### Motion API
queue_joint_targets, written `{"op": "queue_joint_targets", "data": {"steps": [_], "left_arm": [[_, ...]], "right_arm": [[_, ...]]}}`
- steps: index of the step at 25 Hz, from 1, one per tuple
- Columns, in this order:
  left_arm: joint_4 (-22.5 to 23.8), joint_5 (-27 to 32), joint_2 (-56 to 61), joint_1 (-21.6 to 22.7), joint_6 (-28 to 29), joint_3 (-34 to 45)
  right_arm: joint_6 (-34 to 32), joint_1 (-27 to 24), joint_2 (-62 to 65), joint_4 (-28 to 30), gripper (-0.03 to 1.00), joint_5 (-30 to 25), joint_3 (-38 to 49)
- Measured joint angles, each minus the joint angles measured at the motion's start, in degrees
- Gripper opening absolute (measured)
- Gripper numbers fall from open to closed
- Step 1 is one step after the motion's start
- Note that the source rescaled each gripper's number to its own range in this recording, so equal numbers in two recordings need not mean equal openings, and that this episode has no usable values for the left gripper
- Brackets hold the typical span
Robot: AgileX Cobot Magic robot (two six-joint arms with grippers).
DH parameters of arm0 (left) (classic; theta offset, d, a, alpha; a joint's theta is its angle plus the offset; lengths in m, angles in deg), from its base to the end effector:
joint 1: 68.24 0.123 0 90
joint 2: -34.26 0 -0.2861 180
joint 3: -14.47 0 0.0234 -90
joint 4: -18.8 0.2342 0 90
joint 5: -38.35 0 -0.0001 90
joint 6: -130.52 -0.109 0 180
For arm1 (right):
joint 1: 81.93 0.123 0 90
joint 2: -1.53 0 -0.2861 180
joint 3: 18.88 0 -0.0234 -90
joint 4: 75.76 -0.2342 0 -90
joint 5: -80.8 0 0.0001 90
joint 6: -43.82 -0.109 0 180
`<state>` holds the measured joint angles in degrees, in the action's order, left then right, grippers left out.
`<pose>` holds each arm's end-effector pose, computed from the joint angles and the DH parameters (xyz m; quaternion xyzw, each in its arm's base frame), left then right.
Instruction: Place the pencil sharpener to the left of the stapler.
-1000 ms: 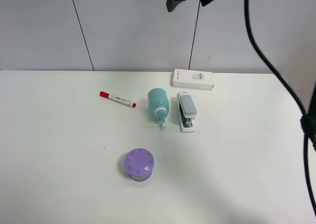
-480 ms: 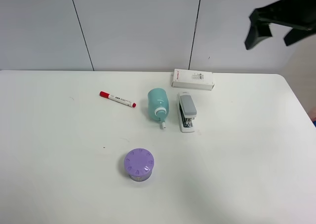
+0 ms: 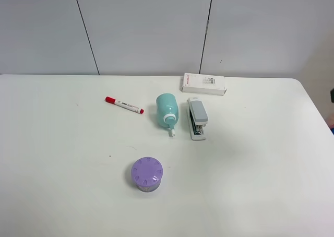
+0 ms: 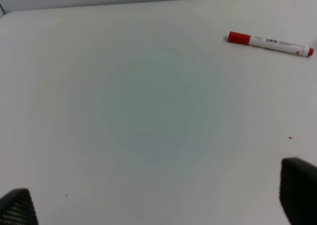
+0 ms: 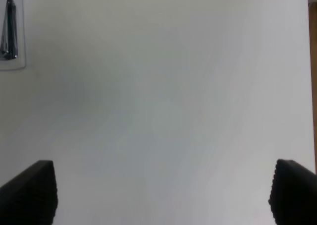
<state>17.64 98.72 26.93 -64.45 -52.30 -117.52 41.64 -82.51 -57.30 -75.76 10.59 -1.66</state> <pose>-0.0061 -0.0023 0.2646 -0.0067 0.8466 0.0206 0.5317 0.1340 -0.0014 0.3563 0.0230 0.9567 0.0041 0.2902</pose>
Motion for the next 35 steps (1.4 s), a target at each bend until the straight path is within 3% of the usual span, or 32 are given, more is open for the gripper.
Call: {"op": "queue_joint_targets", "data": {"steps": [8, 18, 24, 35], "left_arm": [[0.0, 0.0, 0.0, 0.0, 0.0, 0.0], [0.0, 0.0, 0.0, 0.0, 0.0, 0.0], [0.0, 0.0, 0.0, 0.0, 0.0, 0.0], [0.0, 0.0, 0.0, 0.0, 0.0, 0.0]], "right_arm": [[-0.2, 0.0, 24.0, 0.0, 0.55, -0.1, 12.7], [13.7, 0.0, 49.6, 3.6, 0.55, -0.2, 17.9], [13.0, 1.5, 51.3, 1.1, 0.55, -0.2, 21.8], [8.1, 3.3, 51.3, -1.6, 0.55, 6.0, 30.4]]}}
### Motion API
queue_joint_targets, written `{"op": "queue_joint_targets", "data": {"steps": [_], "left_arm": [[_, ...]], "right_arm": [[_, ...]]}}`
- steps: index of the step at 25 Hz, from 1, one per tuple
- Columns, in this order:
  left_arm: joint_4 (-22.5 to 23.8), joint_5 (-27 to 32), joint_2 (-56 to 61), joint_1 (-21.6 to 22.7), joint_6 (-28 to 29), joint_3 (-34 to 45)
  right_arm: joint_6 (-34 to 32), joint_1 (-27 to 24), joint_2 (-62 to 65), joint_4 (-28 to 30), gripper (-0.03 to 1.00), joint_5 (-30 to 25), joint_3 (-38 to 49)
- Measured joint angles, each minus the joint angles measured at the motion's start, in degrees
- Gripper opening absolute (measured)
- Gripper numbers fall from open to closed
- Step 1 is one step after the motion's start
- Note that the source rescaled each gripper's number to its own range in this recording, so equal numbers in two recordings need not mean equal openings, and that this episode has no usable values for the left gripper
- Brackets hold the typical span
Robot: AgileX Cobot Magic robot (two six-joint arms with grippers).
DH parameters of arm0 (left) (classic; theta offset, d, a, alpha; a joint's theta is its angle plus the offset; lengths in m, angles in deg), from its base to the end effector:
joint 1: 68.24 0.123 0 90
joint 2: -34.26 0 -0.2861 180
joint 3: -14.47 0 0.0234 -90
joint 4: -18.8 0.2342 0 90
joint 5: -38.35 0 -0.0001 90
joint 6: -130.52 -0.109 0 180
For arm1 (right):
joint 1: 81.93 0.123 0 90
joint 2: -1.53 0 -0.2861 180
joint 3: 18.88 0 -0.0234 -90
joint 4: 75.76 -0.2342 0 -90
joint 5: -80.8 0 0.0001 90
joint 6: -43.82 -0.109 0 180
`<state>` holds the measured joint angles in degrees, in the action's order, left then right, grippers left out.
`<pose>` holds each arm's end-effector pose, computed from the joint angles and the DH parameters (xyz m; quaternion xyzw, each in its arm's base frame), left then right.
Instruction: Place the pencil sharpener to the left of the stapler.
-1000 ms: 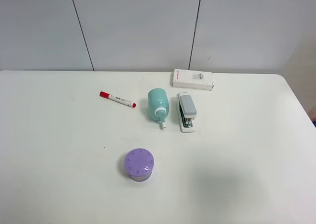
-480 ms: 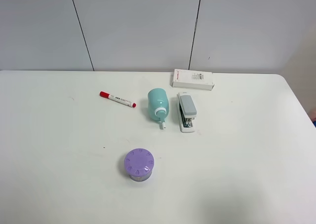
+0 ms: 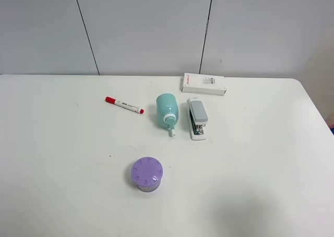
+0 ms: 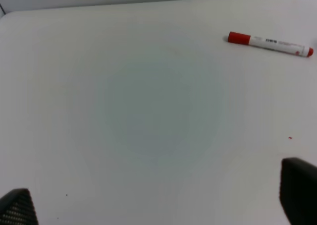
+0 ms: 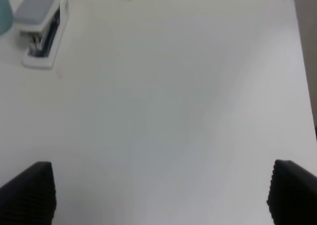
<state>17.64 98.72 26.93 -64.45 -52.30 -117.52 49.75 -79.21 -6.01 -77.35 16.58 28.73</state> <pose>-0.0061 -0.0023 0.2646 -0.0067 0.8466 0.0206 0.5317 -0.0100 0.0023 0.2601 -0.0662 0.8606 -0.0003 0.5049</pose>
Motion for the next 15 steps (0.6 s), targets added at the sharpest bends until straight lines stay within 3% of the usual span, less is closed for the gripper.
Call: {"op": "queue_joint_targets", "data": {"steps": [4, 15], "left_arm": [[0.0, 0.0, 0.0, 0.0, 0.0, 0.0], [0.0, 0.0, 0.0, 0.0, 0.0, 0.0]], "right_arm": [[-2.9, 0.0, 0.0, 0.2, 0.55, 2.8, 1.4], [-5.6, 0.0, 0.0, 0.8, 0.55, 3.1, 1.4]]}}
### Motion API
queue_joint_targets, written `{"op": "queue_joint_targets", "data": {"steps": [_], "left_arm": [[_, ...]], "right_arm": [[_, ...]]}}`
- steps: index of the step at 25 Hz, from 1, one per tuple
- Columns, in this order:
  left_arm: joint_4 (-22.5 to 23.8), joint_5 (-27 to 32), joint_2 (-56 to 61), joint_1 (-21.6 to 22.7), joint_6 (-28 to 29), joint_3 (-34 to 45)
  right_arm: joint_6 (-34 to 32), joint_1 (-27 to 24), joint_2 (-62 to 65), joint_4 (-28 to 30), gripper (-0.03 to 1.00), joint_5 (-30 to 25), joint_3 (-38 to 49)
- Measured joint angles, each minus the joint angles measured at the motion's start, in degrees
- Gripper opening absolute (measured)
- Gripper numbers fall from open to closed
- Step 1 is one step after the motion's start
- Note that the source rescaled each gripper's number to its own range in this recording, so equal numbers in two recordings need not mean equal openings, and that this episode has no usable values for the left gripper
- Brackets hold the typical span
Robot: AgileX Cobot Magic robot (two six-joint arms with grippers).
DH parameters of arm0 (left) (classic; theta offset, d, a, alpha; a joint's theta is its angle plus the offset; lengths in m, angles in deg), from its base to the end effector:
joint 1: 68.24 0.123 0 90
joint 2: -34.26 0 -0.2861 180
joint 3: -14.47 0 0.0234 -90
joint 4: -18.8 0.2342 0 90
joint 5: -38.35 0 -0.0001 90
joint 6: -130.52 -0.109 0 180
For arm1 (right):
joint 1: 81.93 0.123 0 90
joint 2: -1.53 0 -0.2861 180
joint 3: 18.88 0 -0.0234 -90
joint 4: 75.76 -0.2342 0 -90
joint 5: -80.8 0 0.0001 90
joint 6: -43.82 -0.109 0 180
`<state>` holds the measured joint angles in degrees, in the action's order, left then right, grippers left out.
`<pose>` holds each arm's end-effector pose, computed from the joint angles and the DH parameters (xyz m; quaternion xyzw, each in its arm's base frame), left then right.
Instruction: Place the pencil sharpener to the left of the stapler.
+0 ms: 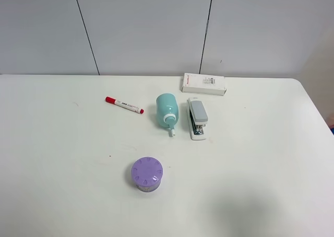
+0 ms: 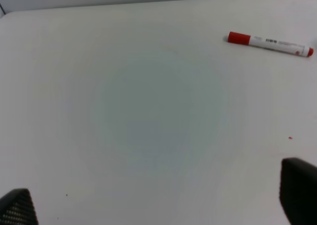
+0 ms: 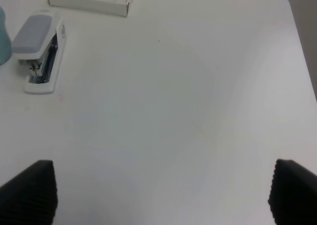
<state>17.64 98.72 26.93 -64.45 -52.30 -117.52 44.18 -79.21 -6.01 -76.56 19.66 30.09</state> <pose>-0.0061 -0.0023 0.2646 -0.0067 0.8466 0.0206 0.5317 -0.0048 0.0011 0.2586 -0.0233 0.8553 0.0176 0.5174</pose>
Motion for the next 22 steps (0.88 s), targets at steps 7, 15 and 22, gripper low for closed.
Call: {"op": "queue_joint_targets", "data": {"steps": [7, 15, 22], "left_arm": [[0.0, 0.0, 0.0, 0.0, 0.0, 0.0], [0.0, 0.0, 0.0, 0.0, 0.0, 0.0], [0.0, 0.0, 0.0, 0.0, 0.0, 0.0]], "right_arm": [[-0.4, 0.0, 0.0, 0.0, 0.55, 0.0, 0.0], [-0.4, 0.0, 0.0, 0.0, 0.55, 0.0, 0.0], [-0.4, 0.0, 0.0, 0.0, 0.55, 0.0, 0.0]]}}
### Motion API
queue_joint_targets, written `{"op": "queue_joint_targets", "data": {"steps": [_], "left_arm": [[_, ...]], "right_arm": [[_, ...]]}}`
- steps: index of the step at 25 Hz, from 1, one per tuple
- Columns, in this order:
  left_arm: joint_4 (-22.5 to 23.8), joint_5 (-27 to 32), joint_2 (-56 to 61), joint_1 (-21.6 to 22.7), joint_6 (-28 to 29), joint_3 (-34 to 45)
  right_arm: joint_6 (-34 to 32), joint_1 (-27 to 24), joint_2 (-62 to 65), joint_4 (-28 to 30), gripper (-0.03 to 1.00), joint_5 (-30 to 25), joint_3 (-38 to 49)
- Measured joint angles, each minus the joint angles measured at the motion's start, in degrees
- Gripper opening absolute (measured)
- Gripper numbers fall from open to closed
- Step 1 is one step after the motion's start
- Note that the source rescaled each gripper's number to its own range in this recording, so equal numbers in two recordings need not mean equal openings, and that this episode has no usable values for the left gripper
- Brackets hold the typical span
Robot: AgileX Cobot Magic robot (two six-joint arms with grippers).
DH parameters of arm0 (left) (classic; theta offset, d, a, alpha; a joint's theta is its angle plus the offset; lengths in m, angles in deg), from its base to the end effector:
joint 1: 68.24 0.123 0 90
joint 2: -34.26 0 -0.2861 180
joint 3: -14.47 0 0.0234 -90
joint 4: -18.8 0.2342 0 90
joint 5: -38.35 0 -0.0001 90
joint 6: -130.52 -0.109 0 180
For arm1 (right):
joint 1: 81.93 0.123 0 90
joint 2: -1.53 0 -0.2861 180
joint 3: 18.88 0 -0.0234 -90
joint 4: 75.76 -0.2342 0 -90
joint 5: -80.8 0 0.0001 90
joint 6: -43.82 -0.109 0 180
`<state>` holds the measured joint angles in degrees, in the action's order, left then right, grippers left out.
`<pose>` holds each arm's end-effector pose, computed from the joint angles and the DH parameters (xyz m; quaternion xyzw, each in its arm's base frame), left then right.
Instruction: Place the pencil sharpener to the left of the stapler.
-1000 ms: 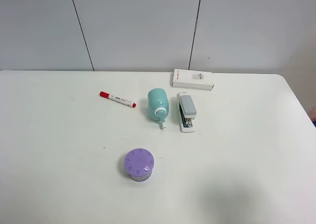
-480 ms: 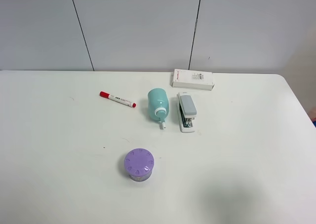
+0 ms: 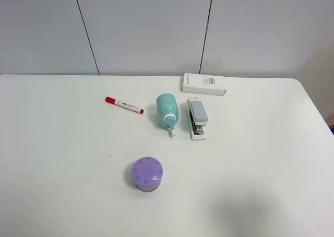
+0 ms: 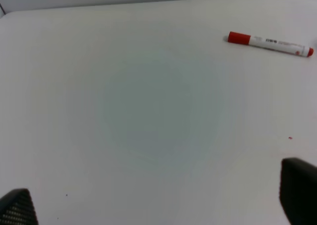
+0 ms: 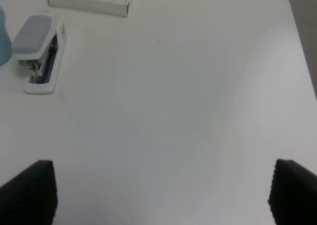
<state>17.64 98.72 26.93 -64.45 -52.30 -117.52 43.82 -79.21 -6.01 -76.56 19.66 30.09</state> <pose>-0.0061 -0.0023 0.2646 -0.0067 0.8466 0.0206 0.5317 -0.0048 0.0011 0.2586 -0.0206 0.8553 0.0193 0.5173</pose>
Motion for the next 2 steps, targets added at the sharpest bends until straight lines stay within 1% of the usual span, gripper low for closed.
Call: {"op": "queue_joint_targets", "data": {"steps": [2], "left_arm": [[0.0, 0.0, 0.0, 0.0, 0.0, 0.0]], "right_arm": [[0.0, 0.0, 0.0, 0.0, 0.55, 0.0, 0.0]]}}
